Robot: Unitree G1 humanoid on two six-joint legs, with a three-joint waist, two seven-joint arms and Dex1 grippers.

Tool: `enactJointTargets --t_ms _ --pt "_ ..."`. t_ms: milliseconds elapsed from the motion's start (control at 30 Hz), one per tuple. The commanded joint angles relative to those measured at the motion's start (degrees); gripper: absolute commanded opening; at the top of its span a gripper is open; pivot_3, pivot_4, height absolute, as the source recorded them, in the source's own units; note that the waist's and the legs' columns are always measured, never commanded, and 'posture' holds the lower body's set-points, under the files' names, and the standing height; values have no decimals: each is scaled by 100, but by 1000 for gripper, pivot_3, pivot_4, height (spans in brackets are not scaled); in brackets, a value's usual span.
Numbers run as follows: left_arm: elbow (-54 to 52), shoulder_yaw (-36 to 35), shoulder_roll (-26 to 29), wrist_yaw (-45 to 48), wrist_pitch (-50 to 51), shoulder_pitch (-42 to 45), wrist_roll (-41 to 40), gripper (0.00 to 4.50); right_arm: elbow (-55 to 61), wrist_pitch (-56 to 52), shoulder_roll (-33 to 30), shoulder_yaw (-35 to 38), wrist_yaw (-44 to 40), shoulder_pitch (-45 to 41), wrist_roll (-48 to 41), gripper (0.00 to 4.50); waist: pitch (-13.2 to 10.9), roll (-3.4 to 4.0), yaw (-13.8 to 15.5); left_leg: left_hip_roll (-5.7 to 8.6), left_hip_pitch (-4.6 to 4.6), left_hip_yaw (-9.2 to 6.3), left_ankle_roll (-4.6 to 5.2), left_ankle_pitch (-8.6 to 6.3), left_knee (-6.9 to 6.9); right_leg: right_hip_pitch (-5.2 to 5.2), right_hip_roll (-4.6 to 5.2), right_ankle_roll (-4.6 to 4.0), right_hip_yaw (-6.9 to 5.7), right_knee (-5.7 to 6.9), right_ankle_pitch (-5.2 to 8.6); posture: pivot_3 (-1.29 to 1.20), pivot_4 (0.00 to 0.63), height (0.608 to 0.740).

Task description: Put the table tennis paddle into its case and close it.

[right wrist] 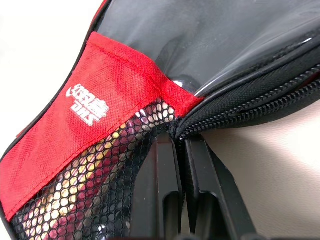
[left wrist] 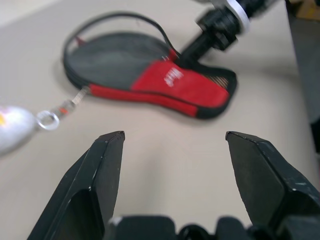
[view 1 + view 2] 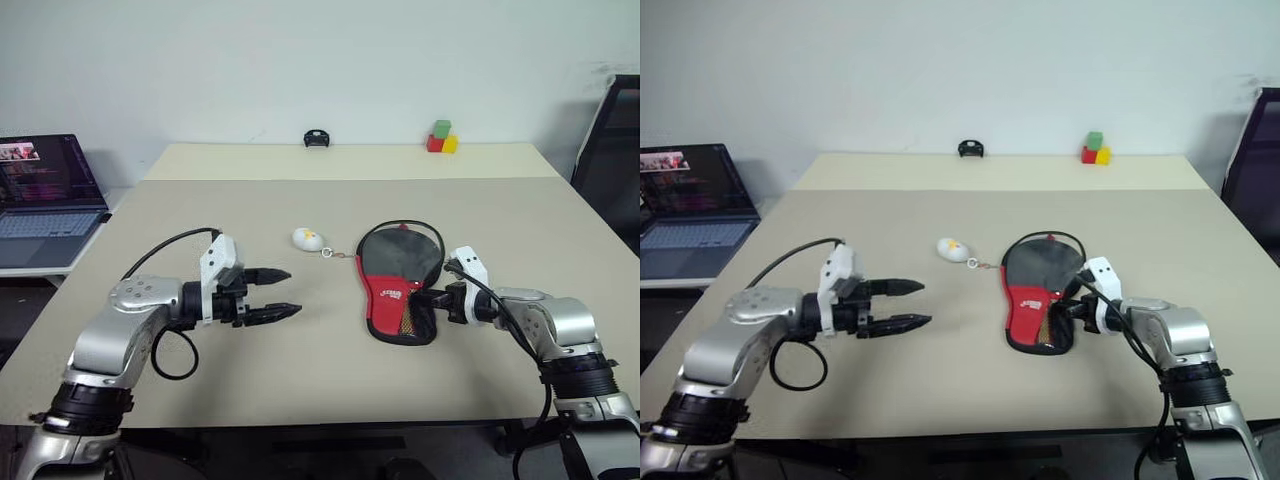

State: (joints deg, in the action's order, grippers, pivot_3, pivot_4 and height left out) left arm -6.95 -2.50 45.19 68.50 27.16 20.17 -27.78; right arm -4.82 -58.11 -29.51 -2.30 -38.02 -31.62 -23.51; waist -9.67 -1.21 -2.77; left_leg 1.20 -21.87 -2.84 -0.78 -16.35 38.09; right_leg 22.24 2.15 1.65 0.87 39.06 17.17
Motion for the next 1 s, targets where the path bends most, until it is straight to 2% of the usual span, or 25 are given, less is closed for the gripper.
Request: enactJointTargets --t_ms 33,333,533,833,1000 --pt "-404 -196 214 231 115 -203 -297 3546 493 -142 171 -506 -343 6 -176 5 0 0 -22 0 0 0 0 0 -1 1 0 0 0 0 0 0 150 740" --pt "-576 -228 587 581 -40 -814 -298 3546 1273 -291 332 -956 -587 74 -312 5 -3 4 -49 -2 -4 0 0 -1 -13 7 0 -6 -1 -7 4 0 150 740" --pt "-765 -299 705 624 -4 -1056 -403 3546 1705 -634 436 -968 -434 297 -492 5 -3 4 5 -2 -9 -3 -1 -1 -12 8 3 -6 -5 -10 4 0 150 740" --pt "-1128 -294 739 609 203 -1300 -584 3546 2636 -1955 1015 -143 629 1174 -826 5 -3 5 64 -2 -9 -5 -2 -2 -14 7 4 -7 -5 -11 5 0 150 740" --pt "-1015 -104 811 888 240 -1046 -639 3546 3486 -2623 1320 425 1094 1849 -1030 5 -3 4 126 -1 -11 -6 -3 -3 -15 6 4 -7 -6 -15 6 0 150 740"
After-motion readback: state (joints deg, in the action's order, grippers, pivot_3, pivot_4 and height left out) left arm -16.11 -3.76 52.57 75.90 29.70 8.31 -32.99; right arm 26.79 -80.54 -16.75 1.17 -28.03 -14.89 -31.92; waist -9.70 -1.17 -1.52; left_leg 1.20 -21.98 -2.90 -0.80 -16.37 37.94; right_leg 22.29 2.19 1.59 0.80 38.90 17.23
